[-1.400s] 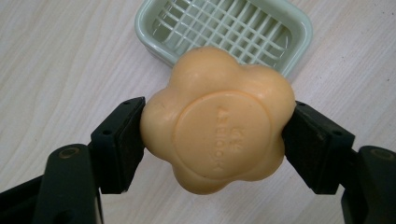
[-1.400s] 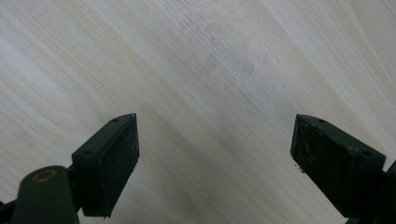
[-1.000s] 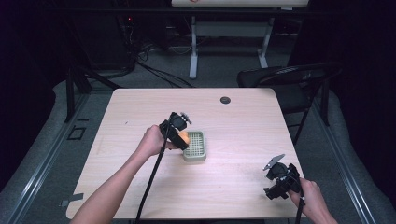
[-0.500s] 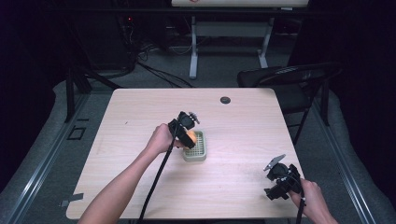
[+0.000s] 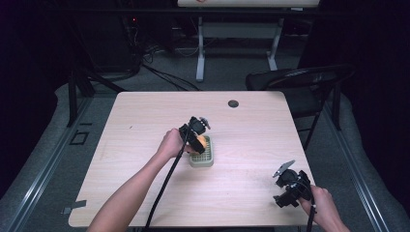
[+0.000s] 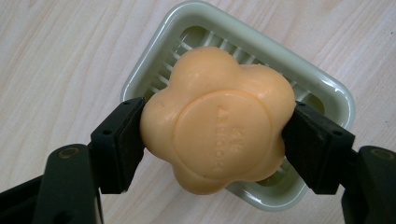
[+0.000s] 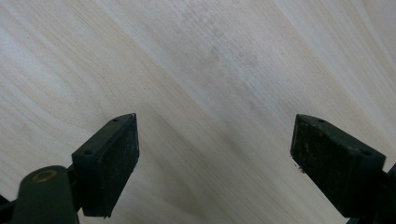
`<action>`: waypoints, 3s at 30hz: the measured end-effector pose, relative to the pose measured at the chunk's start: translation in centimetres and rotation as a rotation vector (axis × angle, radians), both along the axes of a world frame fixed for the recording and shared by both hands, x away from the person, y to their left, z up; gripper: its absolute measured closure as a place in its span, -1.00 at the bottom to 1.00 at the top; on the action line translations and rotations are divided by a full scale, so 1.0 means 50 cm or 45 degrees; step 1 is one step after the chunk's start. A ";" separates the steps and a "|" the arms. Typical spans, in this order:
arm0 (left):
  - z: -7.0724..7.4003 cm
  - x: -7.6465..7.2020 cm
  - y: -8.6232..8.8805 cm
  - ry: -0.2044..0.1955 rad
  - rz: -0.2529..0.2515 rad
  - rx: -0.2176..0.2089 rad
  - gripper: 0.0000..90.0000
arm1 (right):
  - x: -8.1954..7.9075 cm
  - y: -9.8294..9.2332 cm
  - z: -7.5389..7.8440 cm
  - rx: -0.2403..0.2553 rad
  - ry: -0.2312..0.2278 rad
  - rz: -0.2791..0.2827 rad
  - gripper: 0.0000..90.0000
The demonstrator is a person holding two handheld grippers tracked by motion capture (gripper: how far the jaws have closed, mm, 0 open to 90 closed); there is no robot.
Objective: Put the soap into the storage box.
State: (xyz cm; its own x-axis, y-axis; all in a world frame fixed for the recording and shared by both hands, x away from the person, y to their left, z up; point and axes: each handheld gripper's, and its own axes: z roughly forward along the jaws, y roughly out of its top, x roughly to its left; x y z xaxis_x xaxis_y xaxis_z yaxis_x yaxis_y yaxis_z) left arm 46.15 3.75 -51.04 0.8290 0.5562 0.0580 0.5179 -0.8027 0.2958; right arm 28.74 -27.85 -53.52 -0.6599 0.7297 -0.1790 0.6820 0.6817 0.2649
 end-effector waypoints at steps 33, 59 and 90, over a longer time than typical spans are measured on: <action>-0.025 0.011 -0.023 0.031 -0.020 0.026 -0.42 | 0.000 0.001 -0.001 -0.020 0.024 0.007 -0.67; 0.025 -0.039 0.033 -0.031 0.056 -0.140 -0.80 | -0.001 0.001 -0.006 0.006 0.011 -0.008 -0.67; 0.054 -0.242 0.216 -0.115 0.124 -0.116 -0.99 | 0.001 0.004 -0.006 -0.057 0.043 0.003 -0.67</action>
State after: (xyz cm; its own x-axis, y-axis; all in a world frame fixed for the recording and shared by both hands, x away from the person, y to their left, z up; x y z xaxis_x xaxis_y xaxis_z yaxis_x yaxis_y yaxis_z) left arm 34.03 14.53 -48.34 0.7646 0.6400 0.0756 0.5598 -0.7177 0.4142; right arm 28.78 -27.65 -53.83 -0.6679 0.7198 -0.1893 0.6882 0.6941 0.2111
